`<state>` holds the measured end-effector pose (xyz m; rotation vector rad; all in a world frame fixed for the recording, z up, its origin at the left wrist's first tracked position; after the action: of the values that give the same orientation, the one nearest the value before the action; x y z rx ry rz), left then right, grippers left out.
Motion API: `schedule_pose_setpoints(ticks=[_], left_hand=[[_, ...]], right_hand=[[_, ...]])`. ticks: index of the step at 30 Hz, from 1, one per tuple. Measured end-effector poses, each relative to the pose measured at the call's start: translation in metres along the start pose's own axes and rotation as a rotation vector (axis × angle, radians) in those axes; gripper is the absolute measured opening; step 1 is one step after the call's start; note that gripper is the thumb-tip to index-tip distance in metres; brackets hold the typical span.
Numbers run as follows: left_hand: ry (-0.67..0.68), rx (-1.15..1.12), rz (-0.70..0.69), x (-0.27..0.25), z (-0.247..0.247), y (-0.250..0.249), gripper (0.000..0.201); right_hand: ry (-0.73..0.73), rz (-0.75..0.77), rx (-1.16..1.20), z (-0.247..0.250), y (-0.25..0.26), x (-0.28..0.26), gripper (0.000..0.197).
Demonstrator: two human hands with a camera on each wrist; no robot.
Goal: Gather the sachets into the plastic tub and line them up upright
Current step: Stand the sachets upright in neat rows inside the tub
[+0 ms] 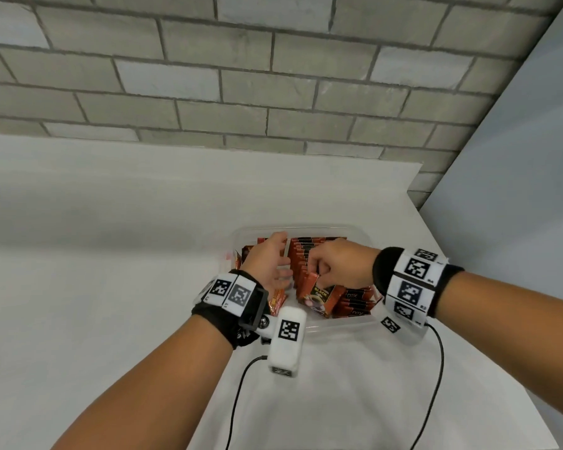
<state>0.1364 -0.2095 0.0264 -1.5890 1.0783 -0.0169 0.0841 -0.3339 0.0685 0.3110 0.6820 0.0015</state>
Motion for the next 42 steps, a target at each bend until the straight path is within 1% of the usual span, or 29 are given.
schedule_pose_setpoints(ticks=[4, 9, 12, 16, 18, 20, 22, 24, 26, 28, 29, 30, 32, 34, 37, 38, 41, 42], left_hand=[[0.041, -0.007, 0.087, 0.01, 0.001, 0.006, 0.052], [0.062, -0.037, 0.17, 0.015, 0.002, 0.011, 0.042], [0.091, -0.128, 0.201, 0.018, 0.0, 0.014, 0.034], [0.126, -0.169, 0.252, 0.016, -0.005, 0.015, 0.036], [0.126, -0.172, 0.262, 0.016, -0.006, 0.015, 0.045], [0.132, -0.171, 0.267, 0.018, -0.006, 0.016, 0.044], [0.144, -0.194, 0.272, 0.02, -0.006, 0.016, 0.039], [0.146, -0.212, 0.265, 0.021, -0.006, 0.015, 0.04], [0.129, -0.217, 0.256, 0.022, -0.006, 0.014, 0.044], [0.123, -0.222, 0.257, 0.021, -0.008, 0.014, 0.033], [0.127, -0.23, 0.257, 0.022, -0.008, 0.015, 0.033], [0.131, -0.234, 0.259, 0.022, -0.009, 0.015, 0.037], [0.12, -0.235, 0.256, 0.021, -0.01, 0.014, 0.047], [0.111, -0.233, 0.258, 0.019, -0.011, 0.012, 0.049], [0.105, -0.226, 0.27, 0.012, -0.013, 0.009, 0.036], [0.11, -0.216, 0.274, 0.011, -0.014, 0.008, 0.031], [0.106, -0.198, 0.27, 0.007, -0.016, 0.006, 0.036], [0.112, -0.212, 0.274, 0.009, -0.016, 0.007, 0.033]], right_hand=[[0.05, -0.022, -0.207, -0.006, 0.008, 0.015, 0.02], [0.061, -0.04, -0.358, -0.005, 0.011, 0.028, 0.015], [0.059, -0.024, -0.405, -0.008, 0.013, 0.032, 0.013], [0.065, -0.016, -0.399, -0.012, 0.014, 0.033, 0.015], [0.041, 0.0, -0.367, -0.011, 0.013, 0.032, 0.019], [0.001, 0.031, -0.304, -0.007, 0.011, 0.029, 0.022], [-0.043, 0.047, -0.245, -0.003, 0.01, 0.024, 0.016], [-0.042, 0.038, -0.203, -0.001, 0.009, 0.017, 0.011], [0.055, 0.023, -0.188, -0.006, 0.009, 0.013, 0.004], [0.209, 0.002, -0.208, -0.016, 0.009, 0.013, 0.013], [0.283, -0.012, -0.223, -0.022, 0.009, 0.013, 0.018], [0.342, -0.023, -0.23, -0.027, 0.009, 0.014, 0.021], [0.411, -0.025, -0.223, -0.032, 0.009, 0.016, 0.025], [0.455, -0.031, -0.225, -0.034, 0.009, 0.018, 0.028], [0.493, -0.048, -0.251, -0.036, 0.006, 0.021, 0.031], [0.489, -0.054, -0.264, -0.036, 0.006, 0.021, 0.032], [0.465, -0.079, -0.292, -0.036, 0.004, 0.021, 0.031], [0.458, -0.086, -0.314, -0.036, 0.004, 0.021, 0.031]])
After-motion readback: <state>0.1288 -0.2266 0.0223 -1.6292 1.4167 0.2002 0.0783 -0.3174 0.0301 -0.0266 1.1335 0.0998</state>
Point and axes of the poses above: each hand's wrist, its own x-axis towards the middle knuckle, its own z-axis out of the back of the hand, y = z × x, the point moved 3 cm from there along x, towards the middle knuckle, and after that the axes turned 12 degrees about y, right-handed, at the moved point
